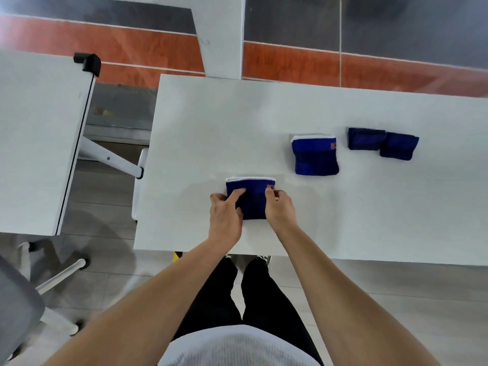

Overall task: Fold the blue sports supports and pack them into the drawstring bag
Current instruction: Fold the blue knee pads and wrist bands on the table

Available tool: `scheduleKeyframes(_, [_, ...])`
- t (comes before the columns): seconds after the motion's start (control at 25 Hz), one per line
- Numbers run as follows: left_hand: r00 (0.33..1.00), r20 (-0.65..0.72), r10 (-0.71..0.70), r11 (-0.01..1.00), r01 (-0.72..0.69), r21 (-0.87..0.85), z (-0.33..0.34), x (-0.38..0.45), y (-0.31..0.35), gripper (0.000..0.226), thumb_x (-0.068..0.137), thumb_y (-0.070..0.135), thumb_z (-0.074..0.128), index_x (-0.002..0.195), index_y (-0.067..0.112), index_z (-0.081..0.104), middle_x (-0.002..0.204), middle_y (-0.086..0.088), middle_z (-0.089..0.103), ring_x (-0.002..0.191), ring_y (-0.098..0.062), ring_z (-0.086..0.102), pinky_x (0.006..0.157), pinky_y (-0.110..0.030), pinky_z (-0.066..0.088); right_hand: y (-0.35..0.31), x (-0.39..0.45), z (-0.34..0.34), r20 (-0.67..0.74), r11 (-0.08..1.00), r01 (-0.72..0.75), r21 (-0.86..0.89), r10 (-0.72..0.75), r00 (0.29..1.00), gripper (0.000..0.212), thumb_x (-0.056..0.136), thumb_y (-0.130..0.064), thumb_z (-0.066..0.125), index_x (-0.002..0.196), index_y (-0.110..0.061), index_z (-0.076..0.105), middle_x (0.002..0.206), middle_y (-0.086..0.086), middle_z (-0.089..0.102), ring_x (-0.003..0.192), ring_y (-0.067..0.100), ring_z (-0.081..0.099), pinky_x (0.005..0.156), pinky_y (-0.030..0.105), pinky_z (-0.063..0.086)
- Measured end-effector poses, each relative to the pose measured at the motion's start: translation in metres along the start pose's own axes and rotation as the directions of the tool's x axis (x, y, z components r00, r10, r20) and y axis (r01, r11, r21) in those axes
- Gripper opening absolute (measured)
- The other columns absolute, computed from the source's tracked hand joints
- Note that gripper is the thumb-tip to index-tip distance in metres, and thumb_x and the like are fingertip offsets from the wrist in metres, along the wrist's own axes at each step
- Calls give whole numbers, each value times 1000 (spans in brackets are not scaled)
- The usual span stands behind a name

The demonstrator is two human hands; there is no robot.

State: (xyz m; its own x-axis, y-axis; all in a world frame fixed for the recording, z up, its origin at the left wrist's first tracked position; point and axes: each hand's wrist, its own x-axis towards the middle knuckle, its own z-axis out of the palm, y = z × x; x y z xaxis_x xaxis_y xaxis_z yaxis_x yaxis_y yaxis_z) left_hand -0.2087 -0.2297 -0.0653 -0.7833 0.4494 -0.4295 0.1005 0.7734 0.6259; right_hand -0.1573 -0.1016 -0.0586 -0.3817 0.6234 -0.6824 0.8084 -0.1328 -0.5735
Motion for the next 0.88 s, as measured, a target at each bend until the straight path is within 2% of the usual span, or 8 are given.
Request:
scheduleKeyframes(0.12, [999, 49, -16, 995, 21, -102, 2, -7, 2, 57, 93, 3, 54, 142, 31, 47, 120, -10, 40, 104, -24, 51, 98, -36, 49, -1, -1, -8, 35, 993, 118, -7, -117, 992, 33, 105, -39, 40, 108, -13, 60, 93, 0, 65, 83, 20, 60, 62, 30, 44])
scheduleKeyframes(0.28, [997, 60, -51, 970, 64, -234, 7, -12, 14, 52, 95, 10, 52, 134, 45, 49, 119, -5, 46, 96, -20, 62, 98, -34, 50, 9, -3, -33, 36, 968, 250, 32, -251, 967, 29, 106, -37, 43, 102, -15, 62, 88, -1, 67, 77, 16, 59, 65, 30, 48])
scheduleKeyframes(0.44, [990, 108, -90, 828, 135, -544, 11, 9, 53, 57, 93, -4, 44, 116, 44, 65, 116, -1, 69, 104, -19, 67, 93, -48, 56, 1, 12, -80, 42, 929, 327, 173, -338, 940, 32, 106, -34, 44, 83, -16, 57, 67, -9, 53, 61, 7, 45, 56, 23, 37])
scheduleKeyframes(0.52, [989, 108, -99, 775, 144, -615, 16, 21, 83, 55, 94, -7, 43, 111, 37, 69, 114, -4, 71, 104, -21, 68, 91, -48, 58, -2, 26, -110, 34, 927, 329, 183, -340, 940, 34, 107, -34, 44, 82, -13, 56, 65, -7, 49, 59, 9, 41, 54, 25, 34])
scheduleKeyframes(0.6, [996, 23, -83, 799, 80, -597, 26, 29, 112, 48, 95, -6, 45, 113, 31, 69, 114, -1, 69, 97, -13, 70, 85, -36, 60, -4, 45, -137, 29, 926, 347, 146, -354, 935, 34, 106, -35, 44, 85, -13, 57, 69, 0, 54, 62, 13, 45, 55, 29, 36])
scheduleKeyframes(0.72, [992, -112, -50, 872, -11, -490, 45, 47, 150, 40, 96, -1, 47, 115, 29, 66, 114, 4, 67, 84, -10, 70, 76, -24, 58, -13, 76, -172, -3, 931, 357, 70, -358, 934, 26, 104, -36, 47, 92, -20, 63, 79, -7, 66, 69, 11, 57, 58, 26, 42])
scheduleKeyframes(0.8, [989, -139, -52, 903, -13, -429, 56, 61, 167, 39, 97, 3, 47, 117, 31, 65, 114, 7, 66, 87, -15, 69, 73, -20, 55, -17, 93, -189, -8, 938, 346, 33, -346, 938, 17, 103, -37, 50, 98, -26, 62, 83, -9, 67, 73, 7, 60, 59, 25, 43])
scheduleKeyframes(0.88, [985, -164, -54, 930, -10, -367, 63, 74, 178, 38, 97, 4, 47, 118, 30, 65, 112, 9, 66, 89, -11, 66, 70, -9, 49, -20, 109, -197, 25, 942, 337, 0, -337, 941, 11, 103, -36, 51, 98, -29, 59, 84, -12, 65, 73, 5, 58, 58, 23, 42])
